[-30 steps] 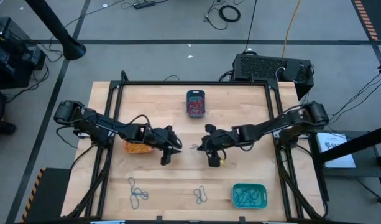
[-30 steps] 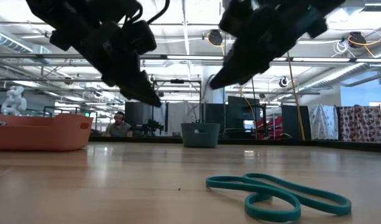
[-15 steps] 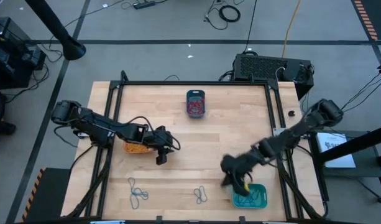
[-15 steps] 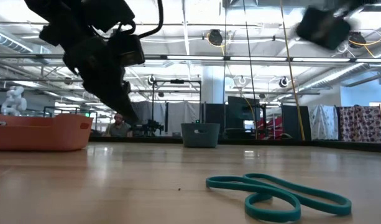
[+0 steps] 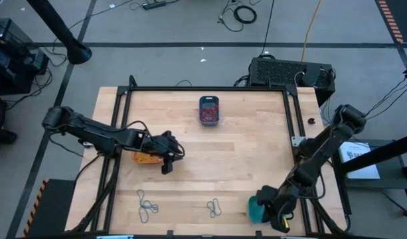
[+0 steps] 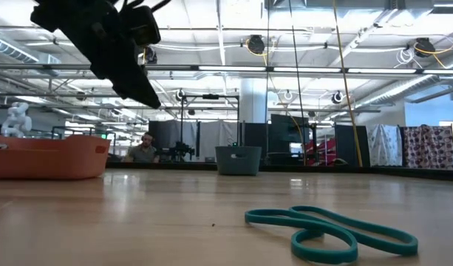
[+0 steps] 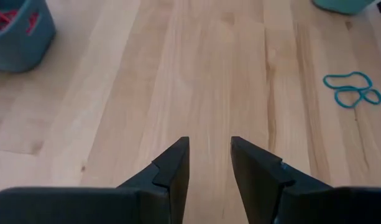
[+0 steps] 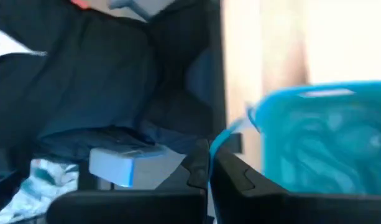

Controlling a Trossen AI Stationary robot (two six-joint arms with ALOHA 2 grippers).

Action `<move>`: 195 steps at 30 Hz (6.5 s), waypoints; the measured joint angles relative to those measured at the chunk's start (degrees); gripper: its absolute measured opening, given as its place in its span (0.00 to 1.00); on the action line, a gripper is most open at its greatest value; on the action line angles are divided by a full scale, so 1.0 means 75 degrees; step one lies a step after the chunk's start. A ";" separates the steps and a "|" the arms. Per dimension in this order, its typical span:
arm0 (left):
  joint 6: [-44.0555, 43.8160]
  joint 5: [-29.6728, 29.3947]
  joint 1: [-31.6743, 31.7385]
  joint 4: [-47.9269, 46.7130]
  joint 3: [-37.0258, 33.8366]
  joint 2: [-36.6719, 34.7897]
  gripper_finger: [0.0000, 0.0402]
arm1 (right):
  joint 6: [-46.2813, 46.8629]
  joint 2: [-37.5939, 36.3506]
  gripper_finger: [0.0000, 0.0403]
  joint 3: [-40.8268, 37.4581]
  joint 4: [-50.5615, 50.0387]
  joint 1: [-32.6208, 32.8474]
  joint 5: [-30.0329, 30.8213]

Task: Sort rubber bands into baskets
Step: Put the top left blue rubber band into the light blue bin, then put the bottom left blue rubber band into the light blue bin

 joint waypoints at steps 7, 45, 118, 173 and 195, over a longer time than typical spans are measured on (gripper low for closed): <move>0.0004 -0.0128 -0.0006 -0.0200 0.0000 -0.0101 0.31 | 0.1343 -0.0488 0.00 0.0000 -0.1773 0.0028 0.0354; 0.0217 -0.1155 -0.0003 -0.0680 0.0000 -0.0101 0.31 | 0.1058 0.0042 0.00 0.1160 -0.4074 0.0117 0.1674; -0.5728 0.1859 -0.4828 -0.1474 -0.0003 0.1733 0.31 | -0.6528 0.2086 0.29 0.1699 0.0182 -0.0913 0.3547; -0.0162 -0.0912 -0.3806 0.0965 0.1139 0.0799 0.00 | -0.9105 0.3952 0.29 0.1690 0.6455 -0.2854 0.3236; -0.0179 -0.1277 -0.3224 0.0964 0.1135 0.0799 0.00 | -0.7852 0.4691 0.29 0.1690 0.7920 -0.3241 0.2970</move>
